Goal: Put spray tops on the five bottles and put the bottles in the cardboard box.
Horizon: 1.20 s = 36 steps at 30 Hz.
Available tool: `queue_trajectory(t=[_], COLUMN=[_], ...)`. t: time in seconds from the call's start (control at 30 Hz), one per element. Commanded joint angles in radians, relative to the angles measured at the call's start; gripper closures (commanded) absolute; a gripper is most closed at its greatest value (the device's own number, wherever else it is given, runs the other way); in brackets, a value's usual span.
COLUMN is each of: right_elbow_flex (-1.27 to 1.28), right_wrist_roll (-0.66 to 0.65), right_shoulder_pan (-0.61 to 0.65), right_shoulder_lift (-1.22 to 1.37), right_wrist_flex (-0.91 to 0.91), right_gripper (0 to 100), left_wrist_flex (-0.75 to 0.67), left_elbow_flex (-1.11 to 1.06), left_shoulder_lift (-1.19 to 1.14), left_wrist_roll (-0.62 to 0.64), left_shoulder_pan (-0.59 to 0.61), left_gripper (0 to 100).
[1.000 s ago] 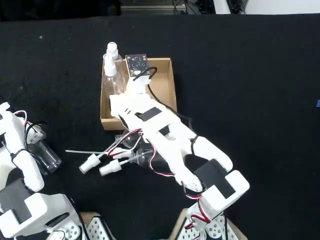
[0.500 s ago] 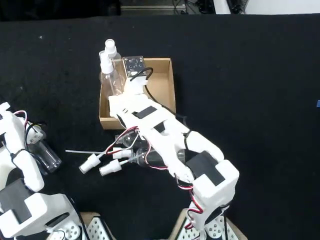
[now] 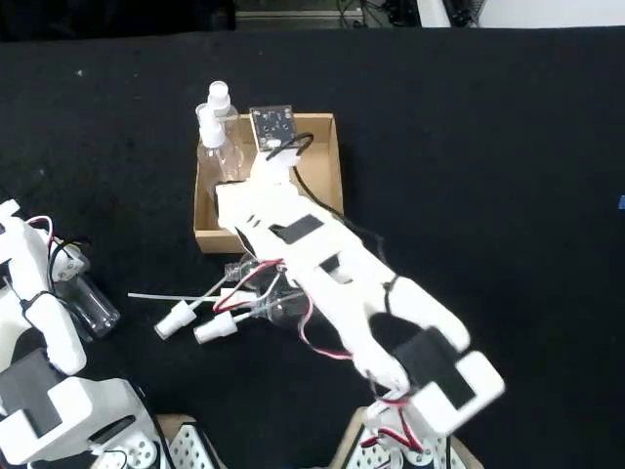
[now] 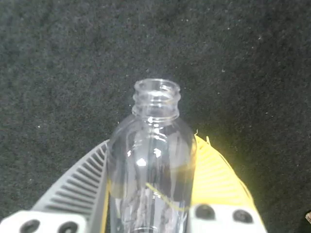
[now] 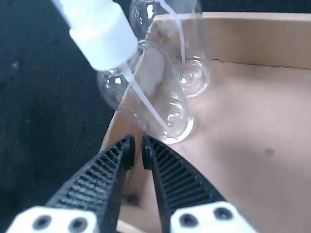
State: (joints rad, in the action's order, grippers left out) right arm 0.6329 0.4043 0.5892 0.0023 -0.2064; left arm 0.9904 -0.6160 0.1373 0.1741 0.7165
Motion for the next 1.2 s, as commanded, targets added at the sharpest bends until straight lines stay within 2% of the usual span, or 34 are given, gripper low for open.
queue_trajectory(t=[0.0,0.07,0.2,0.33,0.43,0.6,0.8,0.87,1.0,1.1,1.17], right_elbow_flex=[0.033,0.079,0.188,0.285,0.308,0.309,0.335,0.351,0.377,0.377,0.378], right_wrist_roll=[-0.048,-0.121,-0.216,-0.288,-0.345,-0.431,-0.451,-0.451,-0.453,-0.453,-0.453], right_shoulder_pan=[-0.011,-0.025,-0.084,-0.103,-0.041,0.100,0.230,0.272,0.333,0.344,0.344], right_shoulder_lift=[-0.145,-0.200,-0.332,-0.478,-0.581,-0.642,-0.642,-0.642,-0.642,-0.642,-0.642], right_wrist_flex=[0.031,0.031,0.031,-0.008,-0.095,-0.209,-0.241,-0.241,-0.241,-0.241,-0.241], right_gripper=[98.3,98.3,98.3,98.3,98.3,98.3,98.3,98.3,98.3,98.3,98.3], left_wrist_flex=[0.038,0.127,0.287,0.338,0.341,0.341,0.334,0.334,0.328,0.265,0.213], left_elbow_flex=[0.042,0.099,0.208,0.260,0.275,0.223,0.125,0.101,0.051,0.024,0.022], left_shoulder_lift=[0.057,0.057,0.044,0.049,0.044,0.044,0.044,0.046,0.044,0.044,0.044], left_wrist_roll=[0.002,-0.021,-0.204,-0.315,-0.405,-0.640,-0.901,-0.928,-1.016,-1.114,-1.157], left_shoulder_pan=[-0.005,-0.005,0.001,0.116,0.240,0.398,0.493,0.498,0.518,0.541,0.561], left_gripper=[97,97,97,97,97,97,96,93,78,70,69])
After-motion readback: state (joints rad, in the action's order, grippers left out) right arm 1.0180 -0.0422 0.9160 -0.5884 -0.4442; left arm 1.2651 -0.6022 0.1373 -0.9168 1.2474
